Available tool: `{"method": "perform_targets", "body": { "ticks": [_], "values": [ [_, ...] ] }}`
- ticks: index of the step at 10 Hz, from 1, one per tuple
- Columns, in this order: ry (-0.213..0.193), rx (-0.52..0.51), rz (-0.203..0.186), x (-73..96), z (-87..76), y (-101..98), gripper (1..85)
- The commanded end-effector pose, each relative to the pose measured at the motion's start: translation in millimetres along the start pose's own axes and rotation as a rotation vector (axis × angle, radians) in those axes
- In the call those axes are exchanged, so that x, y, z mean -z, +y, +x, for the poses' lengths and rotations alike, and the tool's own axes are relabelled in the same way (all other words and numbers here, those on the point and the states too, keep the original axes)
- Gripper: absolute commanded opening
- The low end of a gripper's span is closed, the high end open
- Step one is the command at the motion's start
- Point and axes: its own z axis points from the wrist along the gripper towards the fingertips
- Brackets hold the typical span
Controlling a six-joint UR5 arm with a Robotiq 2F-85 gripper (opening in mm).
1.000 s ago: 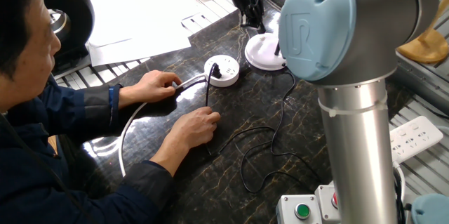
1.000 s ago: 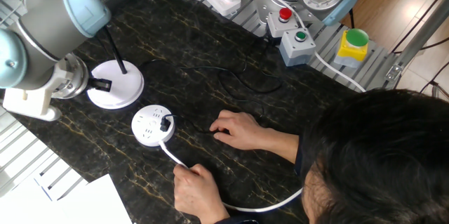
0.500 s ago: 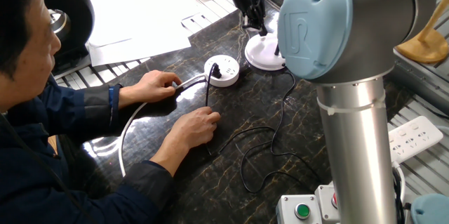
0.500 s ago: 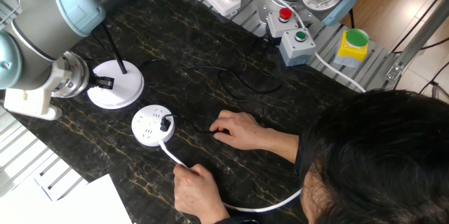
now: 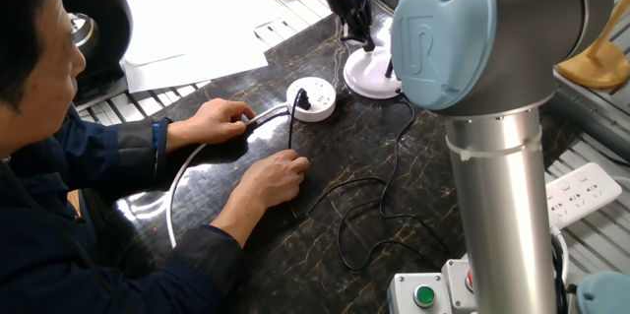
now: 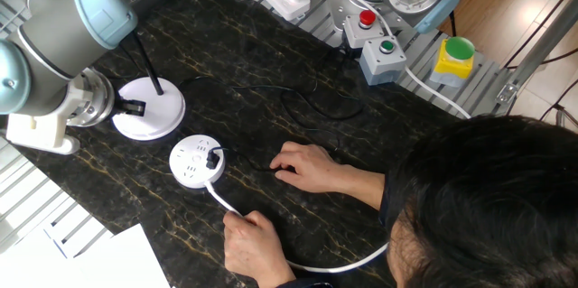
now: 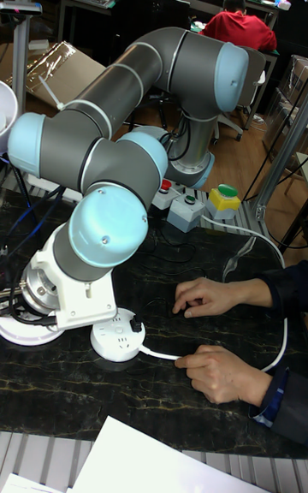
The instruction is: Plug in the power cord of the desk lamp, turn on the socket, and light up the desk lamp
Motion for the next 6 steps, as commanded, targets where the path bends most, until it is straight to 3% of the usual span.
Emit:
{"method": "perform_targets", "body": {
  "ticks": [1, 6],
  "values": [
    [-0.009, -0.007, -0.026, -1.9, -1.0, 4.8, 1.3],
    [-0.018, -0.008, -0.041, -6.2, -2.6, 6.9, 1.3]
  ]
}}
